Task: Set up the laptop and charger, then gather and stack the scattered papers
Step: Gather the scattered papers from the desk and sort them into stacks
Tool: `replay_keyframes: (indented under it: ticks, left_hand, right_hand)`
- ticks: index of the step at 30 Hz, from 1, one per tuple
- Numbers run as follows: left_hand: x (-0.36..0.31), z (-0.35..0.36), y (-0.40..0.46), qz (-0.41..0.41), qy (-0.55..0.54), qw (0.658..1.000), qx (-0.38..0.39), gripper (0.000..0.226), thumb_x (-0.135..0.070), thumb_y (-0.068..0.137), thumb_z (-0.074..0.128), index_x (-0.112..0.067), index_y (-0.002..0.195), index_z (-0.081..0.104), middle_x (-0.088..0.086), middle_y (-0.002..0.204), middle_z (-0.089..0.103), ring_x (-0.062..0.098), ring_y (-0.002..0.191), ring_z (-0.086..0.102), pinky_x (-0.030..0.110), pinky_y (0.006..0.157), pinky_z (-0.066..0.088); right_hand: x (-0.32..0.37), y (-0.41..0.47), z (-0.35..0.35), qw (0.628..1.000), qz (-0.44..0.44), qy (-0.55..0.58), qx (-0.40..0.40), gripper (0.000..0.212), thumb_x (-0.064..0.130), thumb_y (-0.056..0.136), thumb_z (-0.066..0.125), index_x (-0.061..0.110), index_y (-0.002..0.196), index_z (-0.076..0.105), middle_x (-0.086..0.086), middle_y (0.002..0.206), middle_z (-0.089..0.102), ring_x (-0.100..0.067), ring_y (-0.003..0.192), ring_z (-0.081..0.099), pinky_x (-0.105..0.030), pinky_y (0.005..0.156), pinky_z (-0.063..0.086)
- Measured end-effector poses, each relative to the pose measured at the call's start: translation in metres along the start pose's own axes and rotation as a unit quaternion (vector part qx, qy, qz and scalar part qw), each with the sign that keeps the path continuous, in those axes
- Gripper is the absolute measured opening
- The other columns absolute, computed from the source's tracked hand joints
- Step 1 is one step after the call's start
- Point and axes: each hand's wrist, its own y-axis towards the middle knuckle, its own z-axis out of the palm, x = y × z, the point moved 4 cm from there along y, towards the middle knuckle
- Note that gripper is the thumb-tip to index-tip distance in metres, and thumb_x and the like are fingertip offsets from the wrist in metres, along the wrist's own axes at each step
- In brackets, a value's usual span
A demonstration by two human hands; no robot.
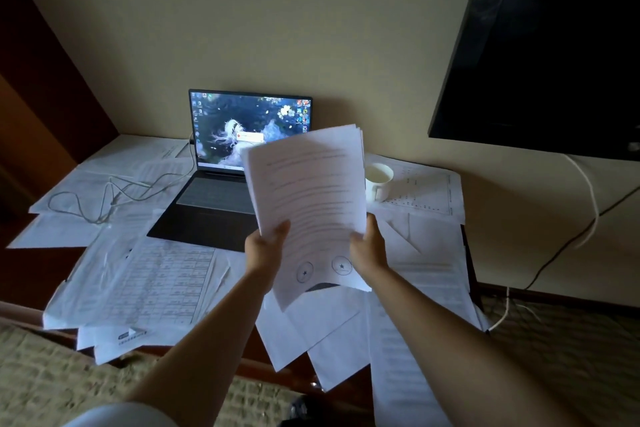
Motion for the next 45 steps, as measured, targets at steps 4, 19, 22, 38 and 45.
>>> replay_keyframes:
  ticks: [4, 19, 22, 38, 45]
  left_hand:
    - [0.016, -0.005, -0.008, -0.035, 0.047, 0.997, 0.042, 0.016, -0.014, 0.085, 0.068, -0.01, 0.099, 0.061, 0.004, 0.087, 0.065, 0.019, 0.077, 0.061, 0.032, 0.067, 0.05]
    - [0.121, -0.066, -0.081, -0.092, 0.23, 0.967, -0.056, 0.022, -0.01, 0.083, 0.06, -0.004, 0.104, 0.062, 0.011, 0.088, 0.063, 0.027, 0.082, 0.058, 0.032, 0.071, 0.044]
    - [0.127, -0.069, -0.087, -0.086, 0.226, 0.97, -0.033, 0.031, -0.008, 0.083, 0.06, -0.004, 0.113, 0.061, 0.012, 0.095, 0.064, 0.027, 0.084, 0.058, 0.032, 0.073, 0.044]
    - [0.169, -0.083, -0.114, -0.146, 0.079, 0.975, 0.149, 0.038, -0.016, 0.085, 0.041, -0.017, 0.122, 0.049, 0.01, 0.111, 0.062, 0.029, 0.092, 0.062, 0.048, 0.072, 0.057]
    - [0.167, -0.094, -0.119, -0.227, -0.031, 0.97, 0.082, 0.049, -0.048, 0.098, 0.038, -0.009, 0.124, 0.054, 0.014, 0.118, 0.059, 0.033, 0.112, 0.056, 0.047, 0.099, 0.044]
  right_hand:
    - [-0.002, -0.01, -0.011, 0.999, 0.014, 0.035, 0.014, 0.044, 0.0, 0.086, 0.031, 0.019, 0.123, 0.047, -0.002, 0.109, 0.06, -0.022, 0.086, 0.055, -0.026, 0.059, 0.041]
    - [-0.125, -0.089, -0.031, 0.933, -0.043, -0.317, 0.162, 0.082, 0.049, 0.077, 0.07, 0.017, 0.144, 0.034, -0.01, 0.143, 0.038, -0.029, 0.13, 0.036, -0.041, 0.102, 0.041]
    - [-0.139, -0.114, -0.029, 0.862, -0.017, -0.423, 0.28, 0.124, 0.059, 0.063, 0.078, 0.022, 0.152, 0.0, -0.011, 0.158, 0.002, -0.033, 0.144, 0.006, -0.05, 0.114, 0.021]
    - [-0.074, -0.212, -0.021, 0.939, -0.208, -0.272, 0.021, 0.046, 0.002, 0.095, 0.043, 0.007, 0.141, 0.042, -0.015, 0.138, 0.051, -0.034, 0.117, 0.056, -0.04, 0.093, 0.047]
    - [-0.072, -0.251, 0.053, 0.926, -0.111, -0.232, 0.277, 0.04, 0.026, 0.102, 0.038, 0.017, 0.14, 0.045, -0.009, 0.139, 0.05, -0.027, 0.121, 0.051, -0.036, 0.095, 0.043]
